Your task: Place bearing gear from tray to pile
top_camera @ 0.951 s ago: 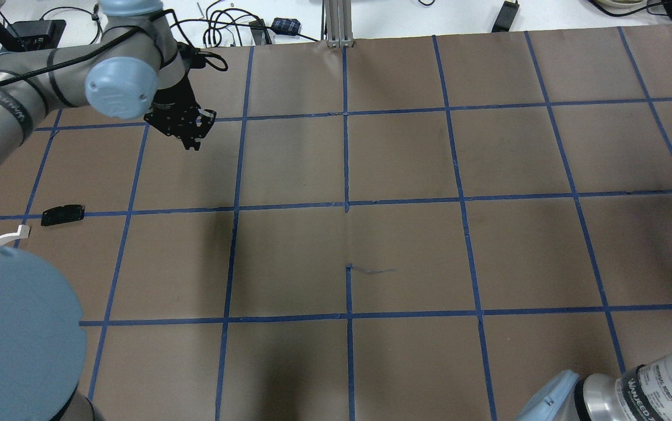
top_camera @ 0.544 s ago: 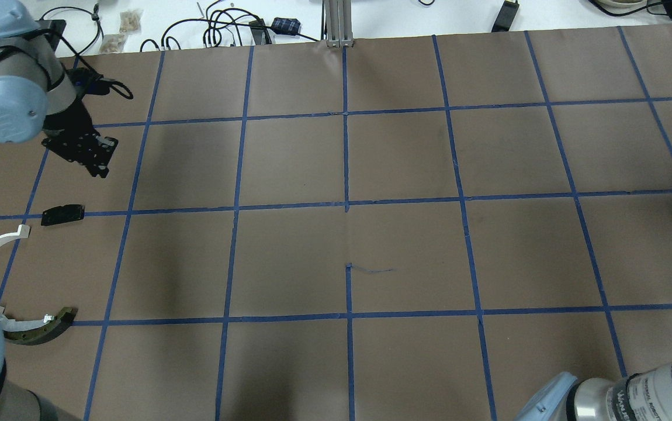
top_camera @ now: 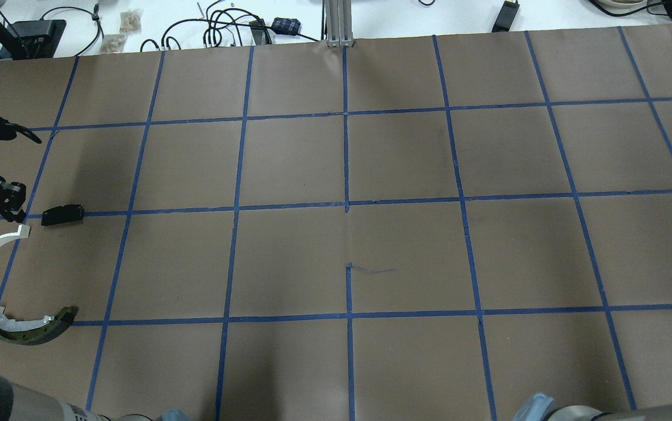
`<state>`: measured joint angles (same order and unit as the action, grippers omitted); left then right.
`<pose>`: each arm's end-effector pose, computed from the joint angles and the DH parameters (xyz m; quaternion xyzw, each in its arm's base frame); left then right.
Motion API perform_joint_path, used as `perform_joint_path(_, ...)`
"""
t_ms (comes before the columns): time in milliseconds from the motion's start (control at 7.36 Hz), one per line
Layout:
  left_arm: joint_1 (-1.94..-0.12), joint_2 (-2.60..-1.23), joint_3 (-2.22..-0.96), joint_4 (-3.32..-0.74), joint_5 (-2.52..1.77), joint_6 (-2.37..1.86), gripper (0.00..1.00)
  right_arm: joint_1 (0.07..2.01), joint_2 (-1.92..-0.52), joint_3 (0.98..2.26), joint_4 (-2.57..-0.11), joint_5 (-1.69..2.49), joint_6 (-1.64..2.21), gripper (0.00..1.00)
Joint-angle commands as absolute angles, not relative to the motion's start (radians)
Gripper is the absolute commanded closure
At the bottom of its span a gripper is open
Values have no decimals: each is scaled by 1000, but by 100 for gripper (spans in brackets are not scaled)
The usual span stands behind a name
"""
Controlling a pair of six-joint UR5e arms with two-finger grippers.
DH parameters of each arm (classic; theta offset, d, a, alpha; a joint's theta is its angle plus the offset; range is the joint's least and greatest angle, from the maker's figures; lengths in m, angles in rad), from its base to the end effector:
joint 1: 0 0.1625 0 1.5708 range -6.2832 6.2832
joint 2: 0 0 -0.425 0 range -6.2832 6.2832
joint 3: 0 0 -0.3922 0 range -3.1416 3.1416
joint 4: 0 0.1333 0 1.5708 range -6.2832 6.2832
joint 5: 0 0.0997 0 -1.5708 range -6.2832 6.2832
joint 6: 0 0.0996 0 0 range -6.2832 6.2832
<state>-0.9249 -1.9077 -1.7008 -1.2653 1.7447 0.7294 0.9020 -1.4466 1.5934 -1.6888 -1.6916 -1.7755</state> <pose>0.2524 -0.5277 0.2742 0.0484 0.9918 0.1170 0.0159 -0.2381 -0.4969 0.4252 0.5253 -0.8487 -0.0616 0.0071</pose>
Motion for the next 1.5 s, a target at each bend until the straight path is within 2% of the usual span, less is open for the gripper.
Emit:
perform_joint_path(0, -891, -1917, -1736, -1259, 1746, 741, 100, 1125, -1525, 1586, -1567, -1710, -1434, 95)
perform_joint_path(272, -853, -1942, -1738, -1259, 1759, 741, 100, 1326, -1534, 1578, -1534, -1697, -1103, 95)
perform_joint_path(408, -848, -1956, -1736, -1259, 1759, 739, 91, 1432, -1526, 1578, -1537, -1675, -918, 95)
perform_joint_path(680, -851, -1960, -1736, -1259, 1763, 735, 16, 1595, -1458, 1577, -1636, -1544, -551, 92)
perform_joint_path(816, -856, -1959, -1736, -1269, 1763, 729, 0, 1674, -1416, 1577, -1684, -1542, -434, 92)
perform_joint_path(1223, -873, -1942, -1733, -1304, 1756, 727, 0, 1918, -1211, 1580, -1958, -1539, -14, 92)
perform_joint_path(1359, -937, -1931, -1718, -1299, 1762, 726, 0, 1972, -1125, 1580, -2121, -1540, 112, 92)
